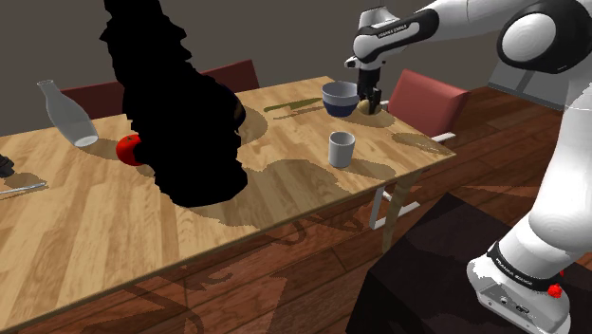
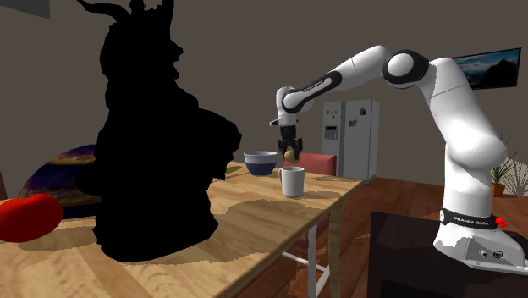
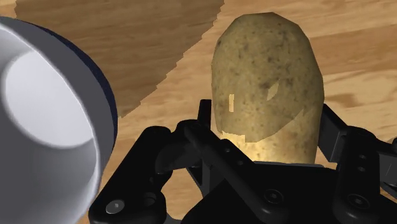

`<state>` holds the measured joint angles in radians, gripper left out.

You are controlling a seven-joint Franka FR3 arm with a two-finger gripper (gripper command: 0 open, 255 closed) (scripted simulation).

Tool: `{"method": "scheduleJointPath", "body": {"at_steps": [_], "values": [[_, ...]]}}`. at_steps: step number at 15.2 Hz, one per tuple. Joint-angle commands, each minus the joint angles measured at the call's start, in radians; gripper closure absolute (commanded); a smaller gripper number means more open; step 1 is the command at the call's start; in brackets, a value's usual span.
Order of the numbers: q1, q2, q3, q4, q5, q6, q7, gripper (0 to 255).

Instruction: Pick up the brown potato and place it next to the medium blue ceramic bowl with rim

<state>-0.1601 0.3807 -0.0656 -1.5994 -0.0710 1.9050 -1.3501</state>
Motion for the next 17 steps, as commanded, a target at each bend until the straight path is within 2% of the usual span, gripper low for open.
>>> {"method": "scheduleJointPath", "body": {"at_steps": [1,12,17], "values": [[0.000,0.009,0.000,-0.015,0.000,0.025,0.002,255],[-0.001,0.063,0.001,-0.086,-0.001,0.150,0.011,255],[-0.001,0.064,0.001,-0.087,-0.001,0.151,0.011,255]]}}
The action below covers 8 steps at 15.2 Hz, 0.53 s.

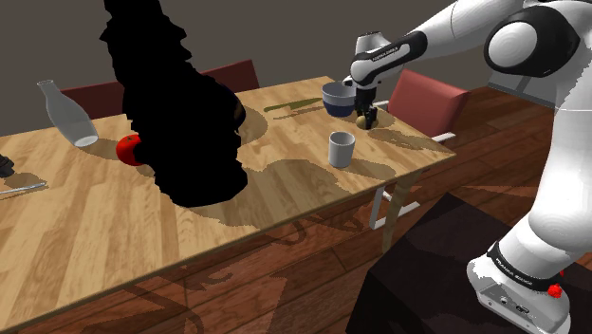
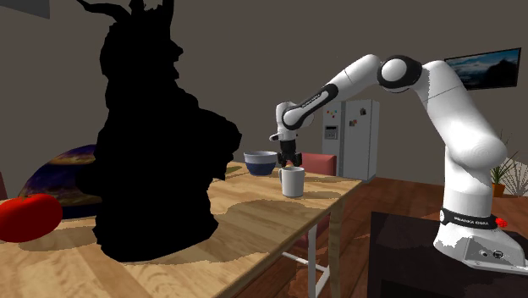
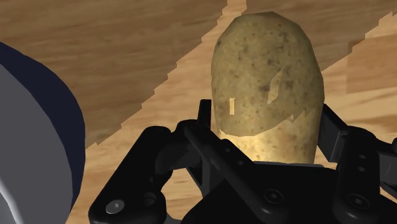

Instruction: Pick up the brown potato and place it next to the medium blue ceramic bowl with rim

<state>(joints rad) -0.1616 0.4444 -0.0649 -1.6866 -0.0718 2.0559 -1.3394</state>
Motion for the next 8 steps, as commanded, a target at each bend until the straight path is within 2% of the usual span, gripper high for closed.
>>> {"method": "scheduleJointPath", "body": {"at_steps": [1,3,4,8], "values": [[0.000,0.000,0.000,0.000,0.000,0.001,0.000,255],[0.000,0.000,0.000,0.000,0.000,0.001,0.000,255],[0.000,0.000,0.000,0.000,0.000,0.001,0.000,0],[0.000,0.000,0.000,0.000,0.000,0.001,0.000,0]]}}
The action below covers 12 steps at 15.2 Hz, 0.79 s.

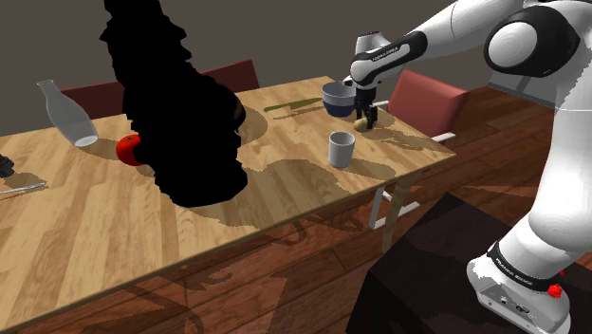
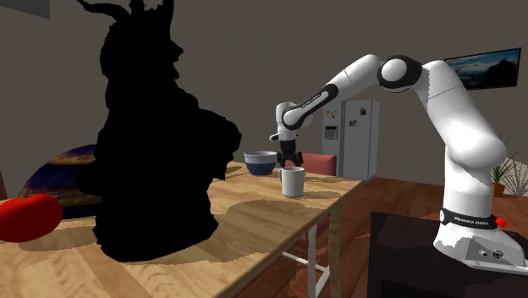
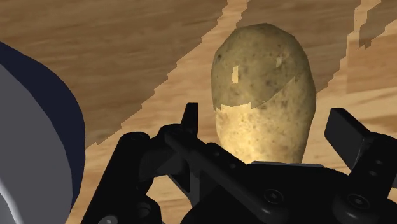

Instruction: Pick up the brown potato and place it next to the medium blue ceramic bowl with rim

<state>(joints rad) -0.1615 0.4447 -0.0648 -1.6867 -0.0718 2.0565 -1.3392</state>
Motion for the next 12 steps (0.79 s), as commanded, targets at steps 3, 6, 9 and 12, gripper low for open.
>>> {"method": "scheduleJointPath", "body": {"at_steps": [3,6,9,12], "values": [[0.003,-0.021,0.001,0.038,0.001,-0.059,-0.001,0],[0.006,-0.036,0.002,0.077,0.001,-0.113,-0.001,0],[0.006,-0.036,0.002,0.077,0.001,-0.113,-0.001,0],[0.006,-0.036,0.002,0.077,0.001,-0.113,-0.001,0]]}}
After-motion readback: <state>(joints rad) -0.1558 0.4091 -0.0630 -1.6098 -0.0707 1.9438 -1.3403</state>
